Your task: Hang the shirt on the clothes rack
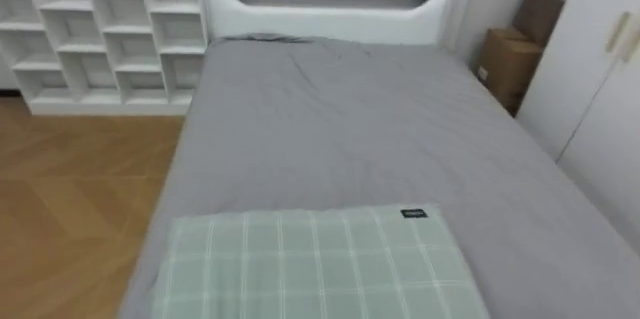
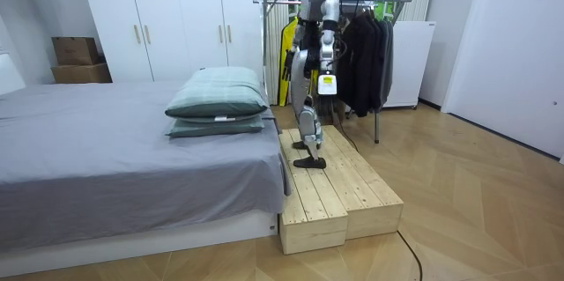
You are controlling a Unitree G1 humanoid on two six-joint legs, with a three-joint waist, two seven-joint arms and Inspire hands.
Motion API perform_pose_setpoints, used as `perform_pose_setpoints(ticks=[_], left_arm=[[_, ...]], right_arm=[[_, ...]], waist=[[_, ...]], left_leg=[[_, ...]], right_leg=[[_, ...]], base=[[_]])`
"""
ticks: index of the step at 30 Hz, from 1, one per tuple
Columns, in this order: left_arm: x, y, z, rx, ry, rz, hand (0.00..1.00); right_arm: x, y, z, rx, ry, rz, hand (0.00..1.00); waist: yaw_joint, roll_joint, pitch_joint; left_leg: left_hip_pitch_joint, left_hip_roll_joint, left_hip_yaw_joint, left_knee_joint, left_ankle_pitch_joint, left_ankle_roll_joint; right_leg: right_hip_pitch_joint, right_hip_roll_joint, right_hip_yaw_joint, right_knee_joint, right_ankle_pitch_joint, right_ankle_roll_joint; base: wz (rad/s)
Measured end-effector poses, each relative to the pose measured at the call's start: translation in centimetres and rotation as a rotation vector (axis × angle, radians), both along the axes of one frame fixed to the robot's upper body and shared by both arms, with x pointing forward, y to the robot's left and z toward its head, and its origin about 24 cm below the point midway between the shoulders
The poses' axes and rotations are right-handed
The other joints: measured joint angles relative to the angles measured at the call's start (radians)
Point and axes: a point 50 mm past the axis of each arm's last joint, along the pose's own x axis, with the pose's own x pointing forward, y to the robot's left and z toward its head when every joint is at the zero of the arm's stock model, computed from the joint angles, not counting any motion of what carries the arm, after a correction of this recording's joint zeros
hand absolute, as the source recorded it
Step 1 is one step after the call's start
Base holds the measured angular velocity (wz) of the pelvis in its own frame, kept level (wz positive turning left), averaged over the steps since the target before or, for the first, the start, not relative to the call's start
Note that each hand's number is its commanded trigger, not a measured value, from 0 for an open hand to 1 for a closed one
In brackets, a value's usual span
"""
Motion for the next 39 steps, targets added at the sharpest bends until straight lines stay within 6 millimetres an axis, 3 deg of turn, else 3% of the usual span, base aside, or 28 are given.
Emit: perform_pose_setpoints(ticks=[2,7,17,20,26,29,35,39], left_arm=[[-0.1,-0.6,-0.2,-0.022,-0.002,0.015,0.0],[0.8,-0.6,-0.2,-0.013,-0.03,0.02,0.0],[6.2,-0.9,0.0,-0.015,-0.218,-0.013,0.0],[6.4,-0.9,0.1,-0.017,-0.24,-0.004,0.0],[4.9,-1.0,-0.1,-0.005,-0.2,0.004,0.0],[2.8,-1.0,-0.3,-0.002,-0.101,-0.021,0.0],[0.5,-1.0,-0.3,-0.01,0.008,-0.023,0.0],[0.4,-1.1,-0.3,-0.016,0.01,-0.022,0.0]], right_arm=[[1.0,0.1,0.1,0.0,-0.025,0.021,0.0],[1.5,0.8,0.1,0.01,-0.042,0.095,0.0],[1.2,1.4,0.0,0.039,-0.052,0.105,0.0],[0.6,1.3,-0.1,0.041,-0.044,0.093,0.0],[-0.5,1.2,-0.3,0.074,-0.033,0.023,0.0],[-0.9,1.1,-0.3,0.097,-0.023,-0.021,0.0],[-1.2,1.1,-0.4,0.096,-0.005,-0.033,0.0],[-1.4,1.1,-0.4,0.105,-0.002,-0.072,0.0]], waist=[[0.019,0.01,0.0001],[0.018,0.018,-0.0011],[0.003,0.009,0.0032],[0.0,0.007,0.0024],[-0.013,0.007,0.001],[-0.014,0.012,0.0002],[-0.006,0.018,-0.0001],[-0.007,0.025,0.0004]], left_leg=[[0.004,-0.001,0.006,-0.009,-0.008,0.002],[0.027,0.013,0.006,-0.036,-0.008,0.002],[0.069,0.015,0.007,-0.07,-0.008,0.002],[0.083,0.015,0.009,-0.074,-0.008,0.003],[0.088,0.016,0.007,-0.082,-0.008,0.002],[0.1,0.018,0.001,-0.085,-0.008,0.002],[0.1,0.016,-0.016,-0.082,-0.008,0.002],[0.097,0.015,-0.025,-0.081,-0.007,0.001]], right_leg=[[0.019,0.004,-0.001,-0.022,0.003,0.0],[0.032,0.01,0.001,-0.021,0.005,-0.003],[0.064,0.01,-0.005,-0.025,0.005,-0.003],[0.075,0.011,-0.003,-0.025,0.004,-0.002],[0.08,0.014,-0.004,-0.033,0.004,-0.001],[0.095,0.015,-0.006,-0.039,0.004,-0.002],[0.1,0.011,-0.022,-0.04,0.003,-0.002],[0.101,0.011,-0.033,-0.04,0.003,-0.002]], base=[[-0.07],[0.0],[0.03],[-0.01],[0.01],[0.02],[0.08],[0.08]])
